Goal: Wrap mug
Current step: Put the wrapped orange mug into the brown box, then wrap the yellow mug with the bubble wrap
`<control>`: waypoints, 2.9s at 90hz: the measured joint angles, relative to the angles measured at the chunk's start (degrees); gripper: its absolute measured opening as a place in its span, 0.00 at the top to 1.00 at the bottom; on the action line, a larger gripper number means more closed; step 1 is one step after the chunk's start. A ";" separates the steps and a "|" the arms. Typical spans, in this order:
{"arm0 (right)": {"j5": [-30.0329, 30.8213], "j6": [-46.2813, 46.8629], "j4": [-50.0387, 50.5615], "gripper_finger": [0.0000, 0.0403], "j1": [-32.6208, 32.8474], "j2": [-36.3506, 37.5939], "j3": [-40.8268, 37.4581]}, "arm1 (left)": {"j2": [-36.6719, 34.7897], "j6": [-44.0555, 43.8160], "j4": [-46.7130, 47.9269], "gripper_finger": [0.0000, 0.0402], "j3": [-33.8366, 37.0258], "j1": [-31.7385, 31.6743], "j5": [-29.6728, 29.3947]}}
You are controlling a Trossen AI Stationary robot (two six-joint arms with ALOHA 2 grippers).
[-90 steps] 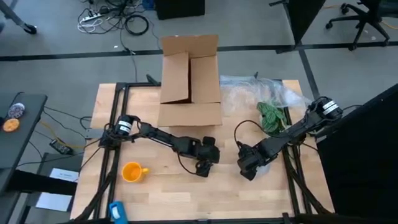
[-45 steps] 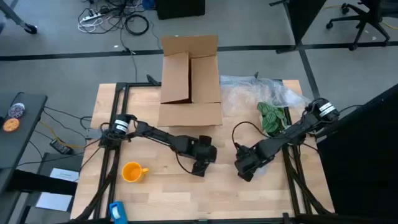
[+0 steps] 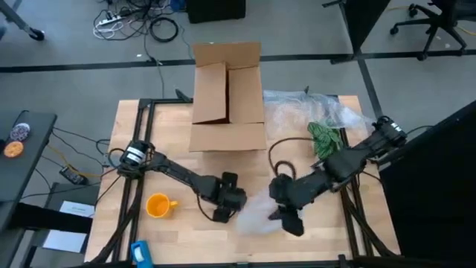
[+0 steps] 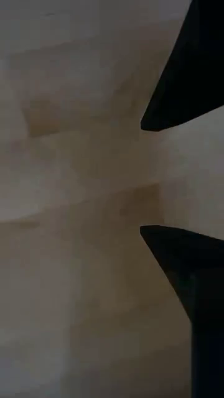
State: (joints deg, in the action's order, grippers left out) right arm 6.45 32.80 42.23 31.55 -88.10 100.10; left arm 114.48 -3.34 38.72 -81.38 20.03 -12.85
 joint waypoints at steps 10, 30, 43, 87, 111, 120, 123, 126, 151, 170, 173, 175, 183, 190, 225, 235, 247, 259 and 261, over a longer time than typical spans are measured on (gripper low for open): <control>4.81 -15.40 -4.15 0.85 -0.41 0.22 7.42 | 0.00 0.00 -0.75 0.38 0.00 -0.06 -0.22; 15.36 -35.65 -9.33 0.85 -7.36 0.22 12.69 | 0.00 1.64 -4.84 0.38 0.00 -0.06 -0.22; 18.28 -38.10 -9.37 0.85 -17.20 -0.51 12.63 | 0.00 3.92 -7.13 0.38 0.00 -0.09 -0.65; -2.09 -46.56 -15.40 0.85 -47.85 -14.04 11.21 | 0.00 18.25 -22.83 0.38 -0.04 -1.28 -10.49; -7.06 -43.34 0.72 0.85 -53.11 -25.51 11.91 | 0.00 16.49 -24.07 0.38 0.88 -4.25 -11.33; -14.67 -41.35 10.21 0.85 -54.03 -27.14 11.99 | 0.05 15.66 -24.05 0.38 2.23 -5.29 -11.30; -17.74 -40.80 13.24 0.85 -54.15 -27.40 11.83 | 0.07 15.31 -24.07 0.38 2.79 -5.58 -11.30; -20.26 -40.92 15.25 0.85 -54.16 -27.62 11.65 | 0.07 15.19 -24.26 0.38 3.29 -5.96 -11.27; -12.58 -43.47 20.62 0.76 -54.54 -27.88 10.78 | 0.13 15.05 -28.15 0.38 6.80 -9.27 -11.35; -7.69 -44.10 17.60 0.50 -53.14 -28.18 11.07 | 0.13 16.30 -28.76 0.38 6.88 -10.04 -10.81; -7.73 -44.08 16.74 0.46 -53.04 -28.05 11.07 | 0.13 16.51 -28.66 0.38 6.88 -10.16 -10.74; -7.71 -44.07 16.27 0.44 -53.03 -28.01 11.07 | 0.13 16.69 -28.64 0.38 6.88 -10.23 -10.74; -7.64 -44.00 15.83 0.36 -52.48 -27.93 11.07 | 0.13 16.71 -28.66 0.38 6.88 -10.31 -10.96; -6.72 -44.07 16.02 0.30 -51.93 -27.89 11.08 | 0.13 16.73 -28.57 0.38 6.88 -10.15 -10.94; -5.90 -51.05 23.18 0.14 -48.98 -27.38 17.89 | -10.17 10.79 -14.89 0.38 6.86 -4.36 -26.86; -10.58 -51.43 23.91 0.13 -49.13 -27.25 21.24 | -16.03 10.73 -11.68 0.38 6.86 -2.87 -29.17; -12.43 -51.50 26.06 0.13 -49.31 -27.27 24.17 | -22.65 10.59 -8.34 0.38 6.84 -1.50 -32.21; -18.47 -51.52 27.29 0.13 -48.92 -27.29 26.78 | -28.81 10.57 -7.59 0.38 6.65 -0.51 -33.35; -18.87 -51.52 27.34 0.13 -48.73 -27.30 27.32 | -29.66 10.57 -7.40 0.38 6.45 -0.20 -33.46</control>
State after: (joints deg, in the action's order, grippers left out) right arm -12.43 -18.72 69.57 -17.18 -115.39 127.42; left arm 84.82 7.22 31.32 -74.93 19.83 -46.31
